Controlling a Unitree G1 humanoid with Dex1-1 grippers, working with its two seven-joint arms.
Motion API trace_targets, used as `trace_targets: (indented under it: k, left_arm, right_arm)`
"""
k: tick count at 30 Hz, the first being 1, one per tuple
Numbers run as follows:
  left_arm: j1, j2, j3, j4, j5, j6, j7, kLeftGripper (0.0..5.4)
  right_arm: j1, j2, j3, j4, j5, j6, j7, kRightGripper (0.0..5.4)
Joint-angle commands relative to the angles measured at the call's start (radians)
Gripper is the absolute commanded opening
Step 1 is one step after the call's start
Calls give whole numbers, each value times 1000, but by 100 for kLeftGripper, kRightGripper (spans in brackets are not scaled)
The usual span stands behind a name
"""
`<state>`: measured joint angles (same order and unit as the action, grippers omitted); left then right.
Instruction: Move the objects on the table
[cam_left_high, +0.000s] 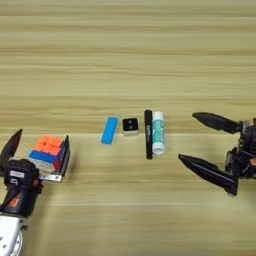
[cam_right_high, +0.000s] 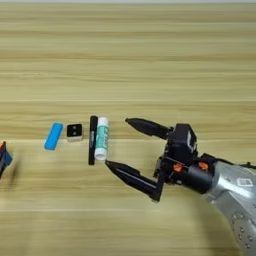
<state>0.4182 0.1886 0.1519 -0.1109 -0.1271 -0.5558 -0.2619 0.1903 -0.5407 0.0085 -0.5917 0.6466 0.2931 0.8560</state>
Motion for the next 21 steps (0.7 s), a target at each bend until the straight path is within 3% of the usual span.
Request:
trace_targets:
  k: [1, 5, 7, 9, 12, 15, 21]
  left_arm:
    - [6, -3, -5, -35, -8, -7, 0, 538]
    - [5, -8, -5, -54, -6, -3, 1, 538]
    - [3, -12, -11, -66, -2, 3, 2, 538]
    - [2, -15, -15, -72, 3, 5, 3, 538]
    - [1, -16, -19, -74, 5, 6, 2, 538]
    - [-3, -16, -23, -75, 8, 6, 2, 538]
    - [-5, -21, -30, -90, 12, 7, 8, 538]
  right_arm:
    - [14, 31, 36, 2, -65, -11, -61, 540]
    - [21, 61, 74, 4, -147, 1, -148, 540]
    - [26, 108, 111, 18, -234, 26, -268, 540]
    - [25, 169, 124, 35, -283, 63, -386, 540]
    - [39, 194, 167, 44, -402, 46, -477, 540]
    - [56, 237, 215, 59, -467, 55, -546, 540]
    - [84, 292, 277, 88, -533, 57, -611, 540]
